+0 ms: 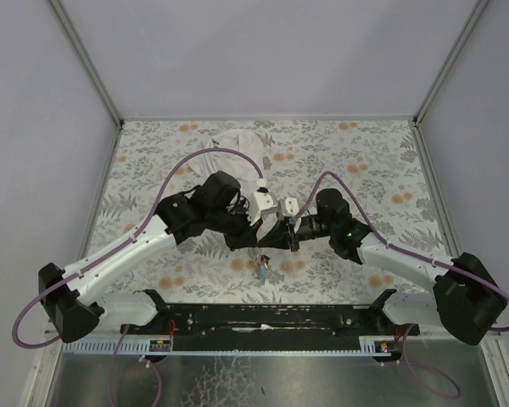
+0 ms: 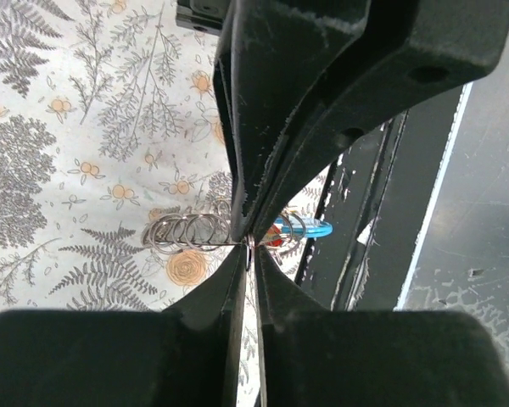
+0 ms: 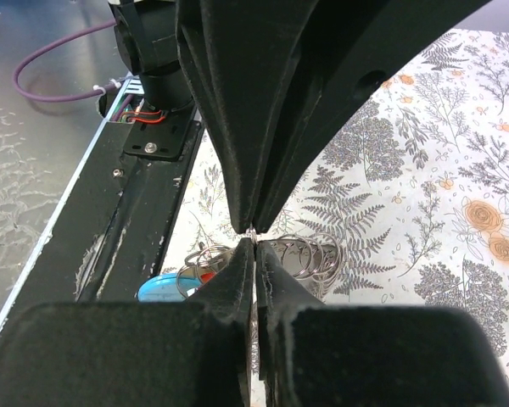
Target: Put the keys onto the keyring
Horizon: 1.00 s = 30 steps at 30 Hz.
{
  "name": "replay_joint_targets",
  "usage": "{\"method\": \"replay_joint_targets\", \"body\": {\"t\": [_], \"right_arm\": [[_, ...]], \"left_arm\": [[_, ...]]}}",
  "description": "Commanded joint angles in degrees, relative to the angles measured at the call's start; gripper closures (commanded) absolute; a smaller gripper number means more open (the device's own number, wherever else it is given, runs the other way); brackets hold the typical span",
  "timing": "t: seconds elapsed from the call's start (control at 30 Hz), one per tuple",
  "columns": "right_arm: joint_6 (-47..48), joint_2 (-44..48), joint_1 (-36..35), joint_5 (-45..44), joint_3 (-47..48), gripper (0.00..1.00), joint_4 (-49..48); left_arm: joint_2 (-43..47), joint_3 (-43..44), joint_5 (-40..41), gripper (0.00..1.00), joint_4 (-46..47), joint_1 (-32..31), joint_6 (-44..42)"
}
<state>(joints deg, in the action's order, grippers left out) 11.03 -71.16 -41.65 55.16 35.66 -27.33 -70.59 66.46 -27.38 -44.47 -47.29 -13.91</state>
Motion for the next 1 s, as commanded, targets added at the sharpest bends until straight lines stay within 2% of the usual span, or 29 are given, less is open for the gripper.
{"method": "replay_joint_targets", "body": {"t": [0.0, 0.17, 0.3, 0.4, 0.53, 0.73, 0.83, 0.97], "right_arm": [[-2.28, 2.81, 0.10, -2.52, -0.86, 1.00, -6.67], [-6.29, 3.65, 0.09, -4.99, -3.47, 1.00, -11.31], [-11.30, 3.46, 0.08, -6.89, -6.27, 1.00, -18.81], [-14.60, 3.65, 0.08, -9.11, -8.97, 1.00, -24.23], [-18.57, 3.38, 0.10, -9.92, -12.12, 1.00, -31.84], [-20.13, 2.57, 0.08, -10.14, -13.65, 1.00, -36.01], [-20.54, 2.31, 0.08, -10.19, -13.77, 1.00, -37.33], [-20.78, 2.29, 0.08, -10.25, -14.22, 1.00, -38.24]], "left_arm": [[2.63, -2.22, 2.15, 0.89, 8.14, -0.53, 3.85], [10.17, -13.15, 3.97, 0.71, 24.90, -0.57, 13.82], [17.59, -26.94, 8.95, 0.68, 42.84, -0.52, 21.11], [24.24, -37.41, 12.89, 0.65, 59.72, -0.49, 25.26], [30.73, -48.99, 14.19, 0.64, 77.90, 0.21, 28.01], [31.05, -57.60, 4.96, 0.64, 96.44, 5.89, 31.44], [27.43, -60.03, -2.62, 0.67, 105.88, 9.35, 34.52], [22.09, -61.40, -9.83, 0.68, 113.84, 11.75, 36.04]]}}
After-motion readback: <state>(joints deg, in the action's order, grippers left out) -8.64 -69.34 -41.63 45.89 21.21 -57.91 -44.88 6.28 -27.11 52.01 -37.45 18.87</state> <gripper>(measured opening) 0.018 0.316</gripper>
